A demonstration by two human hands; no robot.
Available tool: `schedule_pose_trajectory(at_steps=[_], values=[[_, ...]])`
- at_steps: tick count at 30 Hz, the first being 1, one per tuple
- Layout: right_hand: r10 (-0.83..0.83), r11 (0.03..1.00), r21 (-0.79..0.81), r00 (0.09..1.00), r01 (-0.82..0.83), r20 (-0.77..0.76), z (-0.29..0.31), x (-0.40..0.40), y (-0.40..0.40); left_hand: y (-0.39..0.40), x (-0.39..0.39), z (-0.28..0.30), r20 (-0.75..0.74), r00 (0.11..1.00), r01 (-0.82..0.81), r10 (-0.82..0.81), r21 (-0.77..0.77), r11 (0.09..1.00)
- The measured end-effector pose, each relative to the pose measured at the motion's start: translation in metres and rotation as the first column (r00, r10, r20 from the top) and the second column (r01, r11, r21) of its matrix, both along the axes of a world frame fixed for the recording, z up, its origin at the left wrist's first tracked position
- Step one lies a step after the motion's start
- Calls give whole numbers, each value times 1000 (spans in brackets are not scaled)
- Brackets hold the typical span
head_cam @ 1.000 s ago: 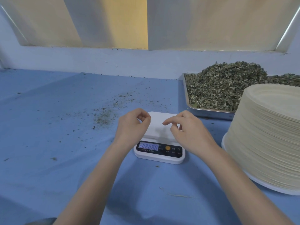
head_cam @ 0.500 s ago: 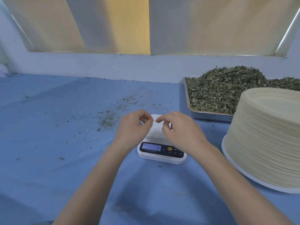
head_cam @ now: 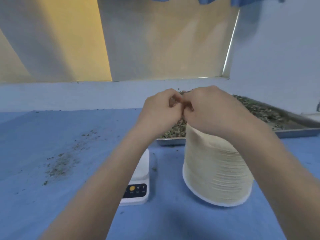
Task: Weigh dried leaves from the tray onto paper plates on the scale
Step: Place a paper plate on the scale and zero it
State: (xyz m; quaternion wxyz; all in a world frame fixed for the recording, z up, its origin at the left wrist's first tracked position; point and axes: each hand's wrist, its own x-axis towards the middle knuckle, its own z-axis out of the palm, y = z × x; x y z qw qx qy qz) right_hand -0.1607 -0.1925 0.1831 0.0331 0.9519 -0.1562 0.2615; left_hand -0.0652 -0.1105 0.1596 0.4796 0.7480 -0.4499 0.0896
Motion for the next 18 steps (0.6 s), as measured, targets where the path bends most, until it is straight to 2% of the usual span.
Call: schedule_pose_trajectory(at_steps=[3, 7, 9, 12, 18], values=[[-107, 989, 98, 991, 114, -82, 0, -29, -45, -50, -10, -1, 23, 998, 48, -54, 203, 978], [-285, 944, 106, 936, 311, -208, -15, -53, -95, -88, -8, -14, 83, 995, -88, 53, 498, 863], [-285, 919, 201, 923, 339, -257, -21, -57, -108, -94, -3, -19, 84, 993, -118, 85, 591, 798], [-248, 884, 336, 935, 326, -254, -29, -56, -119, -93, 4, -16, 110, 987, -158, 114, 628, 762], [-286, 865, 355, 931, 353, -228, -33, -51, -126, -91, 6, -6, 145, 981, -191, 128, 615, 765]])
